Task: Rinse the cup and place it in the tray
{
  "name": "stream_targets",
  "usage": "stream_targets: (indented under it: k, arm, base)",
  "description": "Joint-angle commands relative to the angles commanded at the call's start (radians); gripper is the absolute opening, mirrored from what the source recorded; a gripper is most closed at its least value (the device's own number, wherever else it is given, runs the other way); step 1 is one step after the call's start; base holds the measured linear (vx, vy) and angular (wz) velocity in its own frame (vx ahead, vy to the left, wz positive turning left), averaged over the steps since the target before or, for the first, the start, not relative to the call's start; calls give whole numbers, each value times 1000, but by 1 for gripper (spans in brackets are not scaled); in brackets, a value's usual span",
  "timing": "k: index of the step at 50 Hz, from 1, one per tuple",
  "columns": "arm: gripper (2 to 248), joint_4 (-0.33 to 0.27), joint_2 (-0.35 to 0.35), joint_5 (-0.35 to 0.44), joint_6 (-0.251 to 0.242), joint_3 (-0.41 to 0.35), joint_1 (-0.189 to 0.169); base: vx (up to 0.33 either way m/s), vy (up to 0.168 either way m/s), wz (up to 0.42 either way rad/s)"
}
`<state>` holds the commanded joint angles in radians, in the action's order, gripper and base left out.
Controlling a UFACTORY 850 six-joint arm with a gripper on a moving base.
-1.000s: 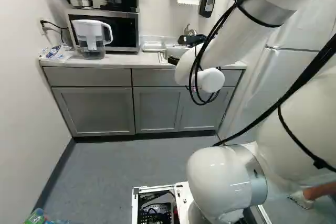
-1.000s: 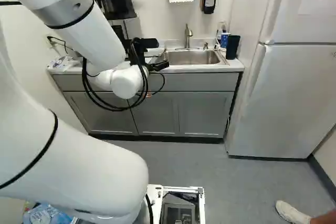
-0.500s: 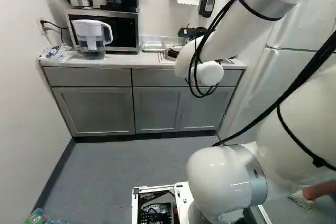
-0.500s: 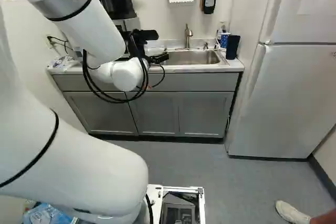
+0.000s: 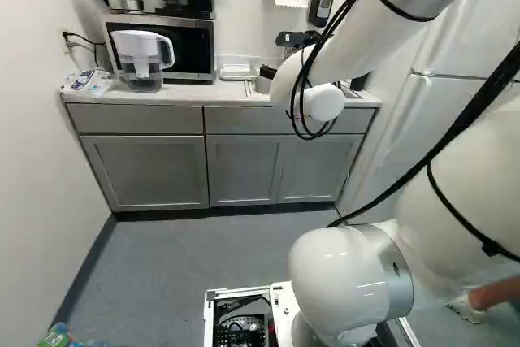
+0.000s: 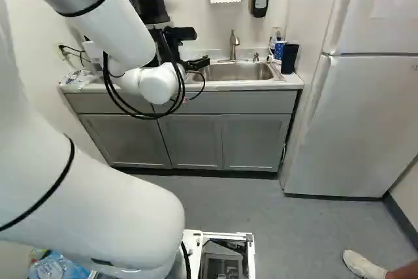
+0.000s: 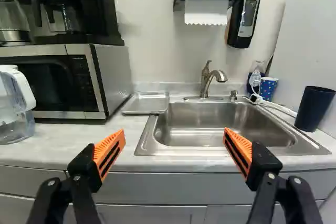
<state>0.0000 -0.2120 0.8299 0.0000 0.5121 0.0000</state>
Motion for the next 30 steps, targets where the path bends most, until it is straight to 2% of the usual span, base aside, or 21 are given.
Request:
stream_targets:
  k: [30]
  arm:
    - [247, 0, 11, -53, 0, 75, 0]
  base:
    - [0, 0, 0]
